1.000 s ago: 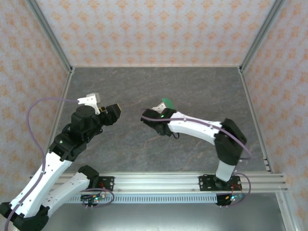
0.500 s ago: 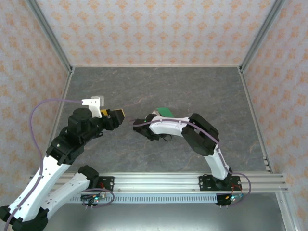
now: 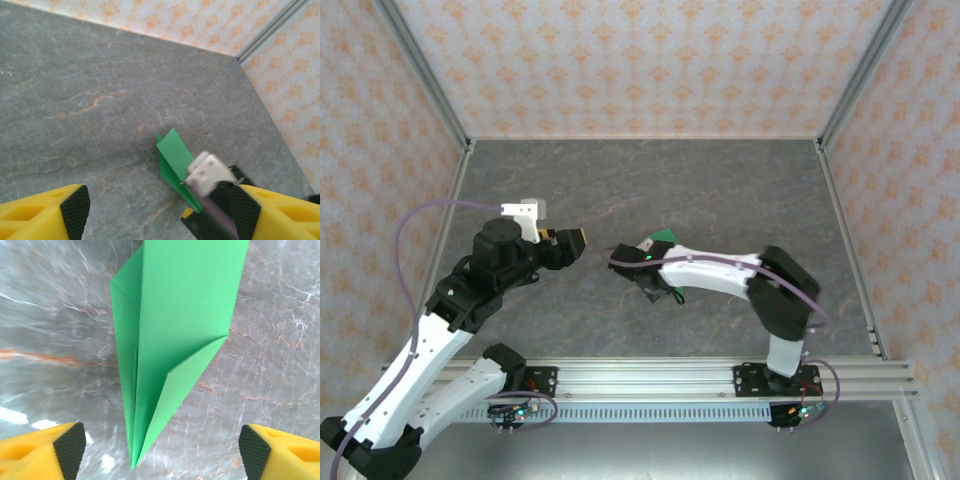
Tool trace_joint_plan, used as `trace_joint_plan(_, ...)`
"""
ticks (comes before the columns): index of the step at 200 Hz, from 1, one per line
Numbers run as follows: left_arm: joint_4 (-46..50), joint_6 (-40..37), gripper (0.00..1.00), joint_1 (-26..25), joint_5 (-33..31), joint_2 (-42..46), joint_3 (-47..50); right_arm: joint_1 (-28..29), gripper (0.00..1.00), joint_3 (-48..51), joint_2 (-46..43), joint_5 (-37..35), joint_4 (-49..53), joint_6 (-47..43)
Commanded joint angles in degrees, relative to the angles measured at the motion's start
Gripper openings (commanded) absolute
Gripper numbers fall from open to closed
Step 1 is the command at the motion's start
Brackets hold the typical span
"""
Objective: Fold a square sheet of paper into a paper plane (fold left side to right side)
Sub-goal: Turn over the paper at the center of the table.
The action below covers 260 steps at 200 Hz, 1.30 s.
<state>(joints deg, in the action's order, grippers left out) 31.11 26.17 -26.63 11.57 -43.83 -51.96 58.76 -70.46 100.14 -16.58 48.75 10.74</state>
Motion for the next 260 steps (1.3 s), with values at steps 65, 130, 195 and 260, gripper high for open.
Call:
trace_joint_plan(65, -19.12, 11.78, 0.76, -0.47, 16.59, -23.02, 5.88, -23.90, 1.00, 23.34, -37.38, 26.96, -22.44, 9.08)
trace_joint_plan(130, -36.22, 17.22, 0.72, -4.36, 22.15, -45.44, 2.35, -39.48, 1.00, 34.04, -42.69, 43.07, -29.83, 14.58)
trace_joint_plan(195, -43.69, 18.91, 0.60, -5.34, 24.68, -61.23, -4.93, -42.81, 1.00, 35.15, -42.36, 48.22, -29.93, 13.30)
trace_joint_plan(260, -50.25, 19.83, 0.16, -5.32, 25.35, -65.19, -4.92, -42.87, 0.95, 34.35, -37.21, 57.91, -34.86, 11.08)
